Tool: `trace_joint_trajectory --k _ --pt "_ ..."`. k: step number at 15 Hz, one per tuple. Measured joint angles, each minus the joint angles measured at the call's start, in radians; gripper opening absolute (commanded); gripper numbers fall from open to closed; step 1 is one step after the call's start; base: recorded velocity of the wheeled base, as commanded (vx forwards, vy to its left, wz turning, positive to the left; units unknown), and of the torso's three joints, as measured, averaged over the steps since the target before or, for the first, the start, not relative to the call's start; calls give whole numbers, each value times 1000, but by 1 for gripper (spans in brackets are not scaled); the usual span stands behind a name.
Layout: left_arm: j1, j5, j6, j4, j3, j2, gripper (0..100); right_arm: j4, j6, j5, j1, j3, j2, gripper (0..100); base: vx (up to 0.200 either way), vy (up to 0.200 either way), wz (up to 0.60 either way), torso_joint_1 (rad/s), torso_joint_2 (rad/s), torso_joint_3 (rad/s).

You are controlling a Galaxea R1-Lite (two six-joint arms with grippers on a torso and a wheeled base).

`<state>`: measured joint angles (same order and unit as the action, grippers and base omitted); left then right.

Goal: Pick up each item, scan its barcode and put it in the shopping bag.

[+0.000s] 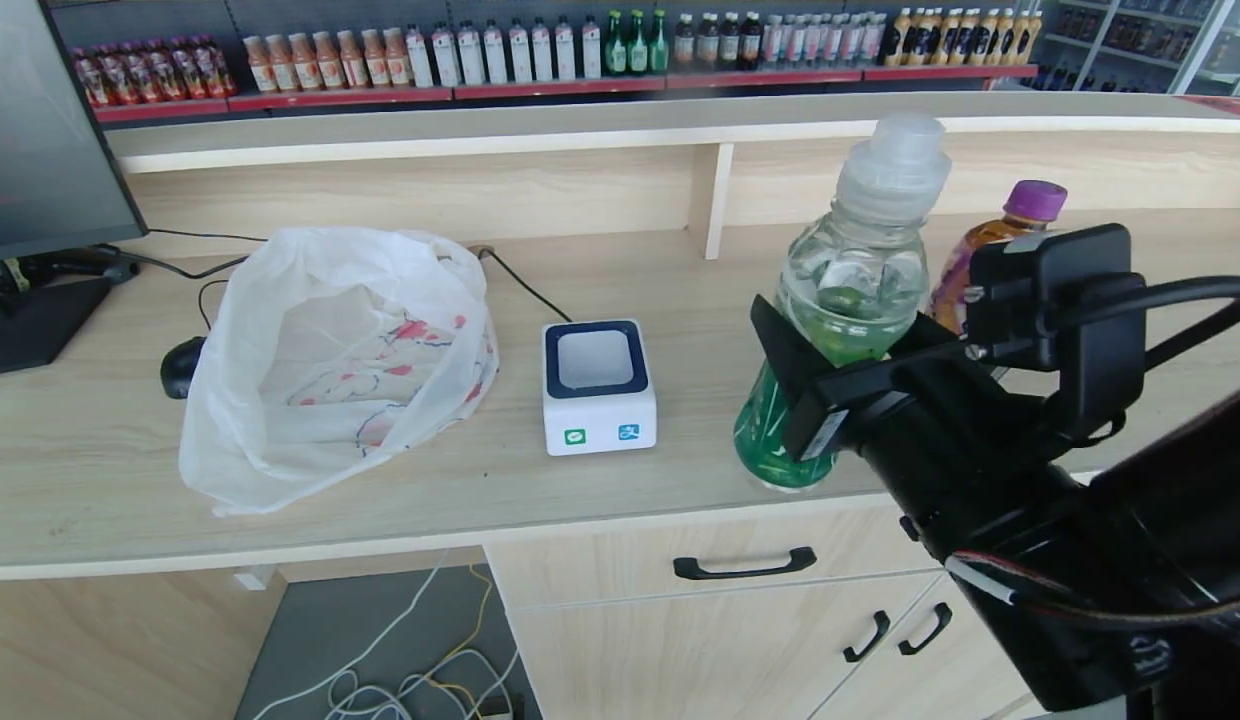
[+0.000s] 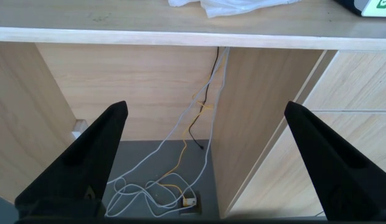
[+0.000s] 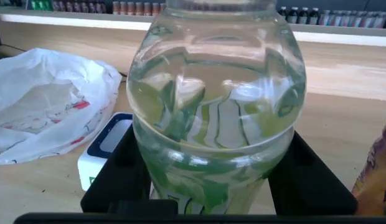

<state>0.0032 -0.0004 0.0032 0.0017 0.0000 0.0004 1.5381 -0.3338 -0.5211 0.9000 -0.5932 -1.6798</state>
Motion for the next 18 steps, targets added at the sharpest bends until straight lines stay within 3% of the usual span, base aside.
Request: trace_joint_trajectory --k 5,11,14,18 --pt "0 0 0 0 0 0 100 33 -135 -2 127 181 53 0 0 0 0 0 0 0" --pt "-1 0 0 0 0 0 100 33 -217 -22 327 217 5 0 0 0 0 0 0 0" --pt "0 0 0 0 0 0 100 31 -257 -28 361 233 -27 0 0 0 0 0 0 0" --pt "0 0 0 0 0 0 100 32 -471 -26 383 253 -24 0 0 0 0 0 0 0"
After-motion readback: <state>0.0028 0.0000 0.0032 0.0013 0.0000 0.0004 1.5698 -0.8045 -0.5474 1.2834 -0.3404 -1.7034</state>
